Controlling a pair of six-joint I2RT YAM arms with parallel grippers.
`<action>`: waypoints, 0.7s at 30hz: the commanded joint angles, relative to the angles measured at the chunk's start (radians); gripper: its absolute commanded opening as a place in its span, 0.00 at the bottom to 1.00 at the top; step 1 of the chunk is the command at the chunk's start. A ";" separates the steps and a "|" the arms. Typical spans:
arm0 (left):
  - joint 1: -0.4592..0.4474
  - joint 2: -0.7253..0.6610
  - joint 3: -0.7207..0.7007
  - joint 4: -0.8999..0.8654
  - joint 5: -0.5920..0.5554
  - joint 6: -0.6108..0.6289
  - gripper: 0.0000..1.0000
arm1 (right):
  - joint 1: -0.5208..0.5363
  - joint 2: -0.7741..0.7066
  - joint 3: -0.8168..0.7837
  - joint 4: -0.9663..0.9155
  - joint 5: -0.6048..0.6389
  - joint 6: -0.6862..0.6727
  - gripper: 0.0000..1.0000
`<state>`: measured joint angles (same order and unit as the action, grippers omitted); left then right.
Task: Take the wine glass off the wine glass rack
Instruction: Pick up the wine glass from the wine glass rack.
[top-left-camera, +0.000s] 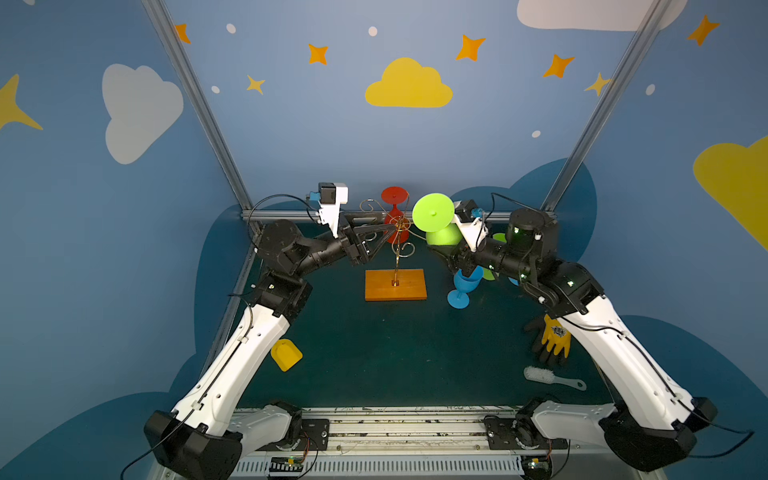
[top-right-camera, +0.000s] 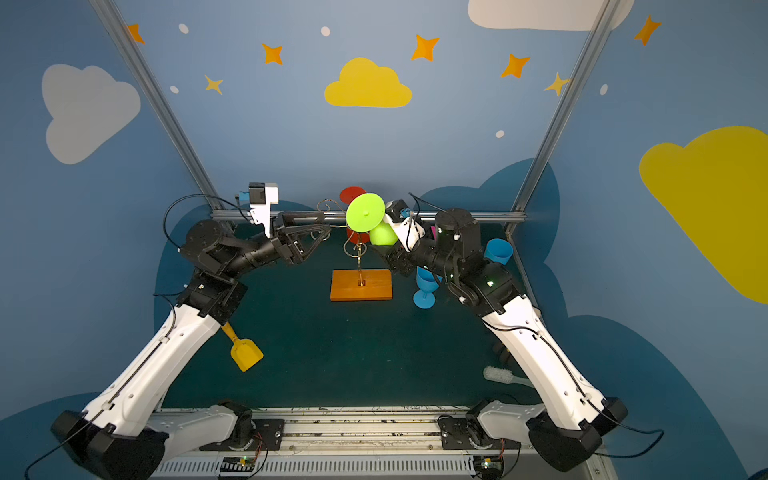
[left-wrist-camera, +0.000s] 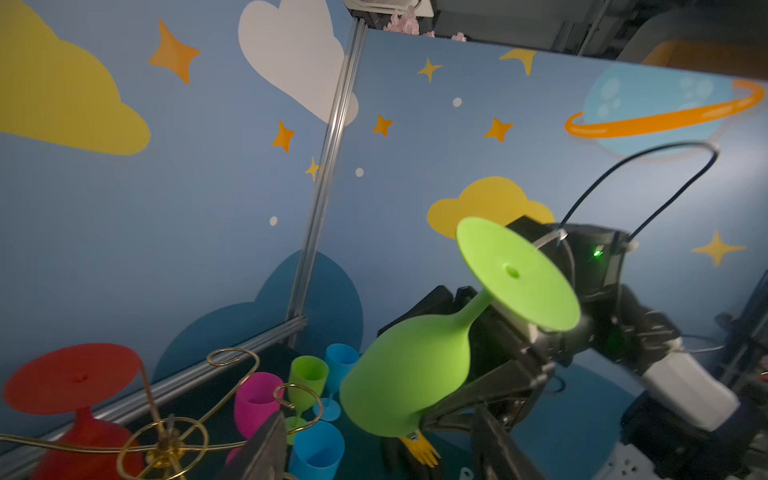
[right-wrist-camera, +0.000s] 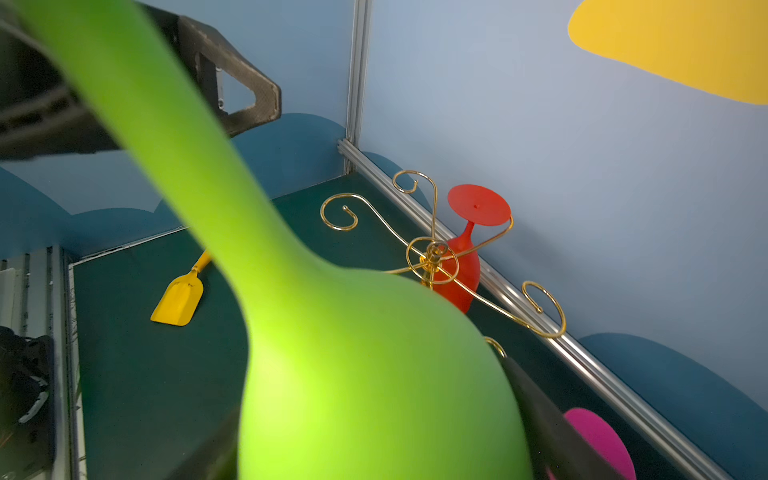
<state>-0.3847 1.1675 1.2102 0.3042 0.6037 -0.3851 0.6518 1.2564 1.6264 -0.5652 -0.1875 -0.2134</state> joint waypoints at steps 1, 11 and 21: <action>-0.046 -0.031 -0.041 0.077 -0.135 0.427 0.67 | 0.006 0.000 0.058 -0.178 0.052 0.091 0.43; -0.142 0.007 -0.057 0.198 -0.159 0.851 0.56 | 0.017 0.053 0.133 -0.337 0.057 0.147 0.40; -0.181 0.050 -0.035 0.176 -0.127 0.982 0.53 | 0.057 0.112 0.156 -0.355 0.025 0.158 0.37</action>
<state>-0.5621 1.2156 1.1427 0.4595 0.4675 0.5369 0.6922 1.3563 1.7397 -0.9020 -0.1440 -0.0696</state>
